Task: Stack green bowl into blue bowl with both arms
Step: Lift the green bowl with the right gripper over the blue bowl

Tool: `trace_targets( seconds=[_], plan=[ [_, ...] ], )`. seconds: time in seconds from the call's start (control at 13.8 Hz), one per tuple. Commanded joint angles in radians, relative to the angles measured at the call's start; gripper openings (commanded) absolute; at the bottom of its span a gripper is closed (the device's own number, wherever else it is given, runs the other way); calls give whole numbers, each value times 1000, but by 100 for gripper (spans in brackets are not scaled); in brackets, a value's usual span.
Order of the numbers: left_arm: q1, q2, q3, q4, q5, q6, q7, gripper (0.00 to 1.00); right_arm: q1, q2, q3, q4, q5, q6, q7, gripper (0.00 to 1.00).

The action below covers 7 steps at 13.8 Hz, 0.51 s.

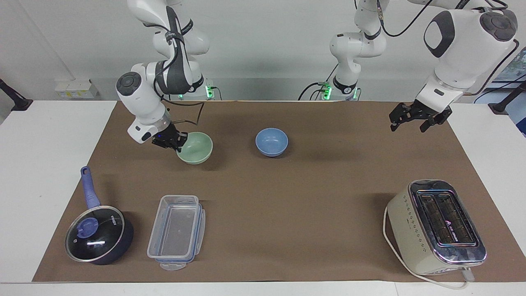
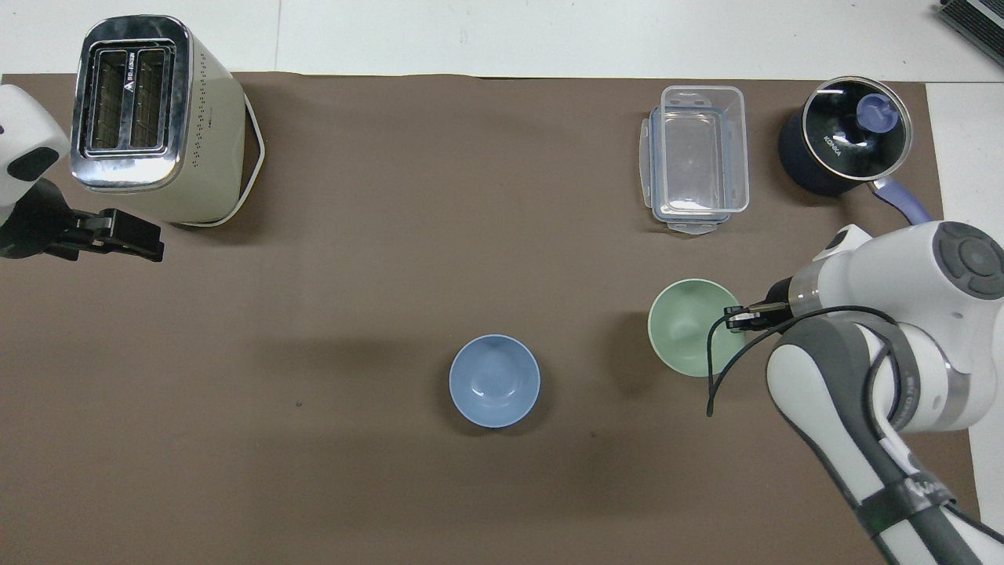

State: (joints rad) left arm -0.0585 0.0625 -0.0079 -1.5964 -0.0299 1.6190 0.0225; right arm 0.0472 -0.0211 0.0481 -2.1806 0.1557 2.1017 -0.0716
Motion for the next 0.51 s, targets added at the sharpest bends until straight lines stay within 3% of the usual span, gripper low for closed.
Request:
trace_targets(
  seconds=[0.0,0.29,0.44],
  plan=[
    [3,5,-3,15,16,-18,2,100,98,-26,1,-8,50,-9,7,0],
    [3,3,-4,15,16,-18,2,100,265,-34,3,-7,50,18,146,0],
    [3,5,-4,15,18,-18,2,100,359,-13,4,-1,50,88,246,0]
  ],
)
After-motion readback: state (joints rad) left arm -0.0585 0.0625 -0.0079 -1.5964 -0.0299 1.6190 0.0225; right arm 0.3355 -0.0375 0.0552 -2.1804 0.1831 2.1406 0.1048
